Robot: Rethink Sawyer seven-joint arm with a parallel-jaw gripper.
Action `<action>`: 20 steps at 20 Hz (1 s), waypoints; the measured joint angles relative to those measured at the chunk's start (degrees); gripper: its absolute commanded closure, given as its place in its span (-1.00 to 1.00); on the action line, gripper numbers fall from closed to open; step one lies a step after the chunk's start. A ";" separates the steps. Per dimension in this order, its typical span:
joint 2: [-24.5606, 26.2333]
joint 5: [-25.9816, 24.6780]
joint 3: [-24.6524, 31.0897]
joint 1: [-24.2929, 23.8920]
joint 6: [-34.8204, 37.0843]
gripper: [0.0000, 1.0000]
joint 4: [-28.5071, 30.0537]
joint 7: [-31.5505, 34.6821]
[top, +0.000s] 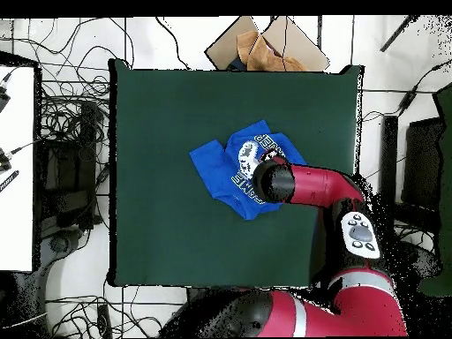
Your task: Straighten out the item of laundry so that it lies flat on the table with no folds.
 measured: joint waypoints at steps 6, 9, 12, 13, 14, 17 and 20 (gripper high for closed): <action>-2.56 1.75 1.45 -1.28 1.46 -1.00 2.45 0.00; -3.46 2.85 2.39 -1.66 1.46 -1.00 3.88 0.00; -3.83 3.65 3.43 -1.60 2.26 -1.00 4.83 0.00; -3.89 3.69 3.66 -1.58 2.69 -1.00 5.09 0.00; -3.97 3.68 3.89 -1.59 3.22 -1.00 5.48 0.00; -4.45 3.68 4.54 -1.95 4.50 -1.00 6.72 0.00; -5.14 3.68 5.00 -2.45 5.24 -1.00 8.26 0.00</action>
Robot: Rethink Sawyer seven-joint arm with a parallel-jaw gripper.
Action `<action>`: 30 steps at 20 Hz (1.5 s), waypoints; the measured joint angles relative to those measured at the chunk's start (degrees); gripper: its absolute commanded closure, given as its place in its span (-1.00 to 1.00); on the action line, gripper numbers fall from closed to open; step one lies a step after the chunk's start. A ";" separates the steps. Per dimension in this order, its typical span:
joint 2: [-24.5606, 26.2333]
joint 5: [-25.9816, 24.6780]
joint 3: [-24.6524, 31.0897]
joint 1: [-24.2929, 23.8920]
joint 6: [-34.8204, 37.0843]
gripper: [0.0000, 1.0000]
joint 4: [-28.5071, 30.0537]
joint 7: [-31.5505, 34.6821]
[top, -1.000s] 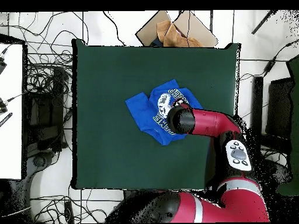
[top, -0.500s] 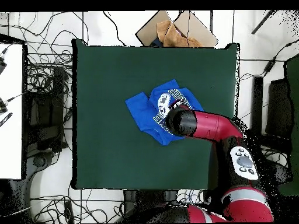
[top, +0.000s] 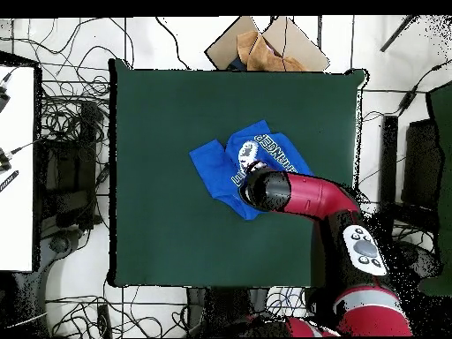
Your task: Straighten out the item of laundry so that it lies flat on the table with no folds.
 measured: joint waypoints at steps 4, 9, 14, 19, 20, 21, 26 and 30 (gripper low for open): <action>-1.36 -1.38 0.03 -0.49 0.39 -1.00 2.91 0.00; -0.65 -3.43 0.12 -1.81 0.38 -1.00 4.22 0.00; 1.13 -4.21 0.30 -3.74 0.38 -1.00 4.63 0.00; 1.92 -4.21 1.55 -3.71 -0.60 -1.00 4.63 0.00; 1.93 -4.20 1.88 -3.71 -0.65 -1.00 4.63 0.00; 1.93 -4.18 2.21 -3.70 -0.70 -1.00 4.62 0.00; 1.02 -2.94 5.39 -3.62 -0.49 -1.00 4.63 0.00; -0.19 -1.69 5.78 -2.63 0.75 -1.00 4.54 0.00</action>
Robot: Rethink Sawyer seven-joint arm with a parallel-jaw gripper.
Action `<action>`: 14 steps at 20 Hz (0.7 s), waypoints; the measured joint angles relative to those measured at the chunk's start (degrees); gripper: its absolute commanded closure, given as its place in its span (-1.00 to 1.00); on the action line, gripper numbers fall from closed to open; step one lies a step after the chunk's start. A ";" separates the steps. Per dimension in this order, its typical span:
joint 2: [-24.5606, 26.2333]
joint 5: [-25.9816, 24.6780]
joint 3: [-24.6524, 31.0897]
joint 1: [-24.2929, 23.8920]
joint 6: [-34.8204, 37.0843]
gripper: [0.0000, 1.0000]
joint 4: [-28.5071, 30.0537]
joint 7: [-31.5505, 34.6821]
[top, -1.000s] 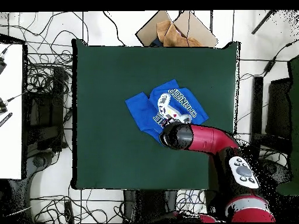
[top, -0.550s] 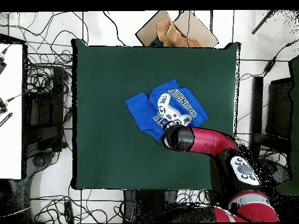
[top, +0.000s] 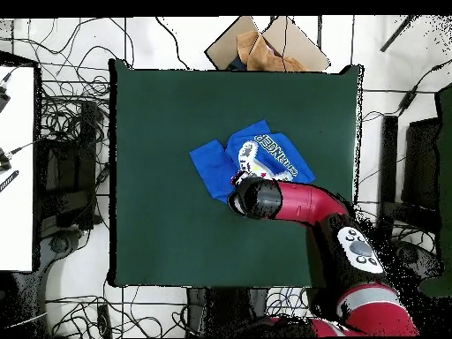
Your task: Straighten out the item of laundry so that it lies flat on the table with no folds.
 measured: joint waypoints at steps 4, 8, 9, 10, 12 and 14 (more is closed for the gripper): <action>0.04 0.19 -0.72 2.99 2.11 -1.00 -2.25 0.00; 1.65 0.67 -1.26 6.34 3.73 -1.00 -5.76 0.00; 2.18 0.75 -1.37 7.45 5.00 -1.00 -7.08 0.00; 2.38 0.75 -1.43 7.92 5.72 -1.00 -7.67 0.00; 2.93 0.75 -1.74 9.51 9.19 -1.00 -9.95 0.00; 3.27 0.74 -2.07 10.32 11.72 -1.00 -11.46 0.00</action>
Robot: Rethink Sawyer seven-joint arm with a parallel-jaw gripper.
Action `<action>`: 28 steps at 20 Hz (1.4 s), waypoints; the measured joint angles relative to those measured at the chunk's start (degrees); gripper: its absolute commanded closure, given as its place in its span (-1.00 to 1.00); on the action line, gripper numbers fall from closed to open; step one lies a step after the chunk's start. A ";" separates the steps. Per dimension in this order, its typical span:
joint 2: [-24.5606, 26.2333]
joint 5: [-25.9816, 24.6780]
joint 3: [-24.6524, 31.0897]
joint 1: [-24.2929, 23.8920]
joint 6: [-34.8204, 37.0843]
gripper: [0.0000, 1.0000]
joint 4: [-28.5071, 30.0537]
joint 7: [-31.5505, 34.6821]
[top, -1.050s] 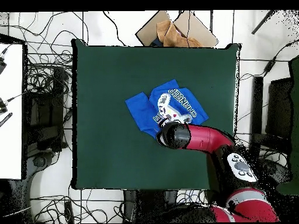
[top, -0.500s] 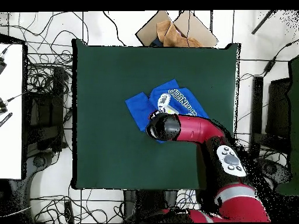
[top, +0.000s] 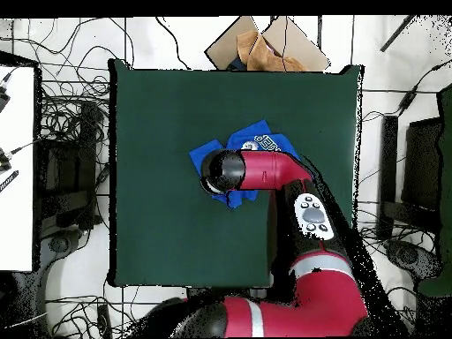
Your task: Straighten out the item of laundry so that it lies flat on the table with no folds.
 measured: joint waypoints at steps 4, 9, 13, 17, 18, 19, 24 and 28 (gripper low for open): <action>1.13 -0.01 -1.07 0.96 5.49 -1.00 -3.81 0.00; 2.37 -0.04 -2.34 0.92 8.39 -1.00 -7.85 0.00; 2.53 -0.46 -4.31 0.97 8.59 -1.00 -9.76 0.00; 1.89 -2.97 -6.79 0.87 8.60 -1.00 -9.96 0.00; 1.76 -3.42 -7.08 0.82 8.59 -1.00 -9.98 0.00; 1.54 -4.08 -7.67 0.58 8.61 -1.00 -9.97 0.00; 1.11 -5.32 -9.10 -0.97 9.38 -1.00 -9.98 0.00; 1.62 -3.90 -9.08 -2.62 12.63 -1.00 -10.16 0.00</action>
